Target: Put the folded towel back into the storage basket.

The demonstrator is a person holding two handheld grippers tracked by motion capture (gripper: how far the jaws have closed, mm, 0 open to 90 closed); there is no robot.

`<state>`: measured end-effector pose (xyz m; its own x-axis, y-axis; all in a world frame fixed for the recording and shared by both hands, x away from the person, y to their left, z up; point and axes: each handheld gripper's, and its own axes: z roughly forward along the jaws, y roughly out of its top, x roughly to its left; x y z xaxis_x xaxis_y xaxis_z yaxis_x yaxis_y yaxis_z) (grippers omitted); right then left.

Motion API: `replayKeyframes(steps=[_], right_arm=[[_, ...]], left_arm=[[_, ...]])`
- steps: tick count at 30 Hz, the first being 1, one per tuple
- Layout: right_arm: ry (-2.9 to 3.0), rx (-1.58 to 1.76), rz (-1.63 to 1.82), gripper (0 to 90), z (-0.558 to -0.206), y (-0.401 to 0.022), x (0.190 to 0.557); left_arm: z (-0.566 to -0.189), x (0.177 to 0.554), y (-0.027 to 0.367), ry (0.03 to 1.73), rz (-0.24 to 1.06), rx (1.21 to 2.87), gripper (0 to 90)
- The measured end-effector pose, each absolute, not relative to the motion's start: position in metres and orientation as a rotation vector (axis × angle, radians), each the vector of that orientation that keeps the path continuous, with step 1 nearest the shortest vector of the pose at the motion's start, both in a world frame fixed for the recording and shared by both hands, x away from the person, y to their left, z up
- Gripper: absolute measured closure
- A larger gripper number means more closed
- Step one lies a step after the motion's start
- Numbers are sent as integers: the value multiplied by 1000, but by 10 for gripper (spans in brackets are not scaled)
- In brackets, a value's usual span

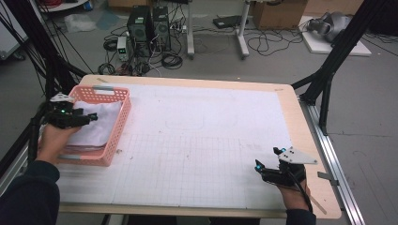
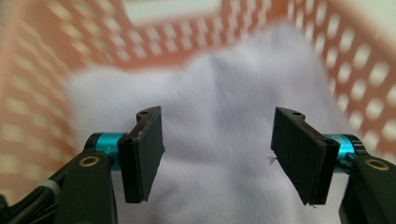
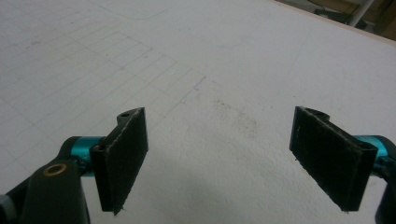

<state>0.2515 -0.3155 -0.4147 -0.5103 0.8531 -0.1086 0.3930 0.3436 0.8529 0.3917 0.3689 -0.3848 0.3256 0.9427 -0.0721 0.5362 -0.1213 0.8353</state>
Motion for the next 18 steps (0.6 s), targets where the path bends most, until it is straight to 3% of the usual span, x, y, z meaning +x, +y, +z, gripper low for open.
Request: replayKeyframes(steps=[4,10,18], right_arm=[[2061,1078,1086,182,-414,-314,252],[2054,1077,1098,182,-412,-313,251],[2037,1085,1134,182,-411,-314,251]], left_arm=[[-366,372,365,1158,657,1614,279],[-356,354,331,1028,641,1535,167],[-360,335,275,878,544,1528,175]])
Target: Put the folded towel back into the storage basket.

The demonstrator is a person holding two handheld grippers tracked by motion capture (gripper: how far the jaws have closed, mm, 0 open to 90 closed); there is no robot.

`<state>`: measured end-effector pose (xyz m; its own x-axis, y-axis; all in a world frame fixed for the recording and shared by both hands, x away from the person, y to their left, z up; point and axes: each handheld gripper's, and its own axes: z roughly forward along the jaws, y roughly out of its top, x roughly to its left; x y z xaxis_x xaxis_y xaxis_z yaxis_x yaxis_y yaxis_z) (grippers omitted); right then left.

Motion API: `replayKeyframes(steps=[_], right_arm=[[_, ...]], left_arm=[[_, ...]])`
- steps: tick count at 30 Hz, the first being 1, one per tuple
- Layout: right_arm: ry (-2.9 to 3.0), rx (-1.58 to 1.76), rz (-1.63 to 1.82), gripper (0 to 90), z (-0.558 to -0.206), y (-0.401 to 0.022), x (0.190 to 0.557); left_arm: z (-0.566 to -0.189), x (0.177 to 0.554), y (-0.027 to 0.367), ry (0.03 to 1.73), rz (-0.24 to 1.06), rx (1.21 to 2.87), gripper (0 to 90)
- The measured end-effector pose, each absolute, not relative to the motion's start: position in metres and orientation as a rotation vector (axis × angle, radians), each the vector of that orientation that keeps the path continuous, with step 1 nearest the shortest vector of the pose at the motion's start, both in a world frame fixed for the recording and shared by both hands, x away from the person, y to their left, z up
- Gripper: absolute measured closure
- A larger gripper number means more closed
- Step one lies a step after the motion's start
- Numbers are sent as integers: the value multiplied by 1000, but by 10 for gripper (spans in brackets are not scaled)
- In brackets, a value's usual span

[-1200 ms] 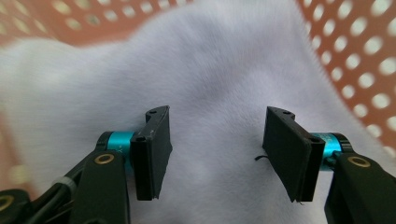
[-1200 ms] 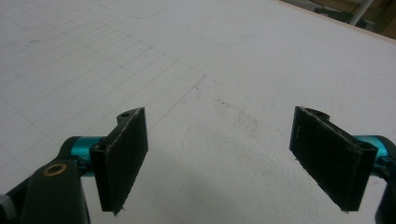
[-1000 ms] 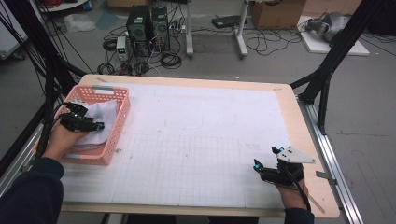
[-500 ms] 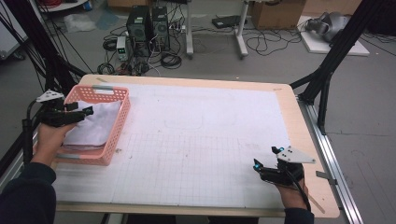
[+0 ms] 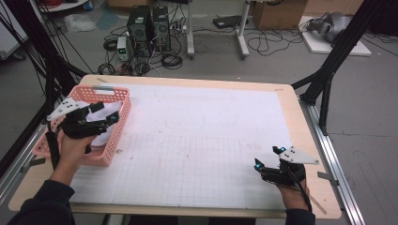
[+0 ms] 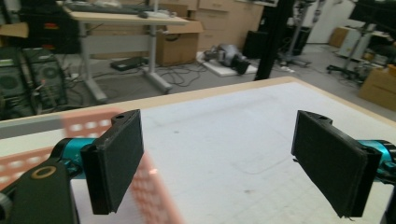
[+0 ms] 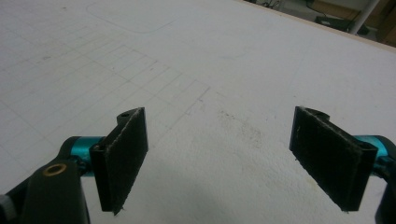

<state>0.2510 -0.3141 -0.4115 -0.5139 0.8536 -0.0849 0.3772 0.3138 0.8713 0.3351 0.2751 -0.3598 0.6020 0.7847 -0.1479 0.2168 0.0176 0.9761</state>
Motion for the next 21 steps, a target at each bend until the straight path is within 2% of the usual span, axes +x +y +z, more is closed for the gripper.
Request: replayKeyframes(steps=[12,21], right_arm=[[2006,1118,1190,182,-412,-316,250],[2003,1133,1192,182,-412,-316,248]], left_arm=[[-379,313,191,732,431,1624,187],[-406,301,157,694,354,1676,193]])
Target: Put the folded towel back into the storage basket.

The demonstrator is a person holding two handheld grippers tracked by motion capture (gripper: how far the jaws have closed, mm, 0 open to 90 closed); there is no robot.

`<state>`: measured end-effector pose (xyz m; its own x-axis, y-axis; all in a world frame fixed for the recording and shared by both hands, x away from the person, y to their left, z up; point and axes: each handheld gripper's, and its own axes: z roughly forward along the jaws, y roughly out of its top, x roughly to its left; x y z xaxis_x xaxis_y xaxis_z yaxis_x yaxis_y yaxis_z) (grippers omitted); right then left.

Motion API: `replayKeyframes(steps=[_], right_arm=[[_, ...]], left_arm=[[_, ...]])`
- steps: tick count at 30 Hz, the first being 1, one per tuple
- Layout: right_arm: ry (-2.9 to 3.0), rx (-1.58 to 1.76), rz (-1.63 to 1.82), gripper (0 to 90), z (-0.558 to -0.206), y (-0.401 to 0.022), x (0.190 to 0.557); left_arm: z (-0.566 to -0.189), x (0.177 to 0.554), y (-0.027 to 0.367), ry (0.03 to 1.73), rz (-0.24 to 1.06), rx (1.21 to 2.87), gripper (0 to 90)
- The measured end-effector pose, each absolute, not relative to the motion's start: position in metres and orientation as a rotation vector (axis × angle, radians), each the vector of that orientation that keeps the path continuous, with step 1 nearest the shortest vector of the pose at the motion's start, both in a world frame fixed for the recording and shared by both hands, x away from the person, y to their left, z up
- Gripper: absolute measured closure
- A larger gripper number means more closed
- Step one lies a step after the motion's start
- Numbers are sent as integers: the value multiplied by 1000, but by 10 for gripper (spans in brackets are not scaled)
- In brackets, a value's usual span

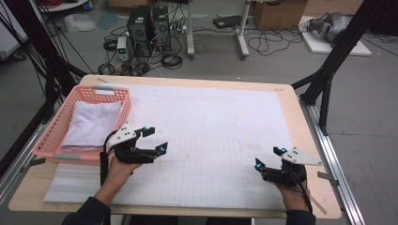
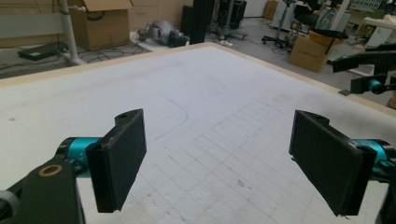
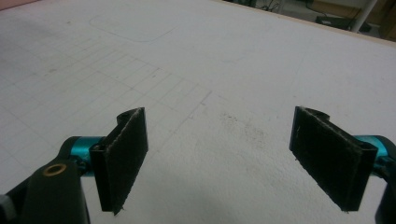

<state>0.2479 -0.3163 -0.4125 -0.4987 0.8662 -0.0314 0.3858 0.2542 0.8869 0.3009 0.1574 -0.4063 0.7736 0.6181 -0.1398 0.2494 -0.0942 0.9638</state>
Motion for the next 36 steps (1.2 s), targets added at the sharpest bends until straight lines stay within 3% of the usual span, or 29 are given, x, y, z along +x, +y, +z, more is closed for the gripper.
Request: replayKeyframes(steps=[36], right_arm=[[2016,1159,1187,182,-417,-314,250]], left_arm=[[-431,296,151,721,324,1720,195]])
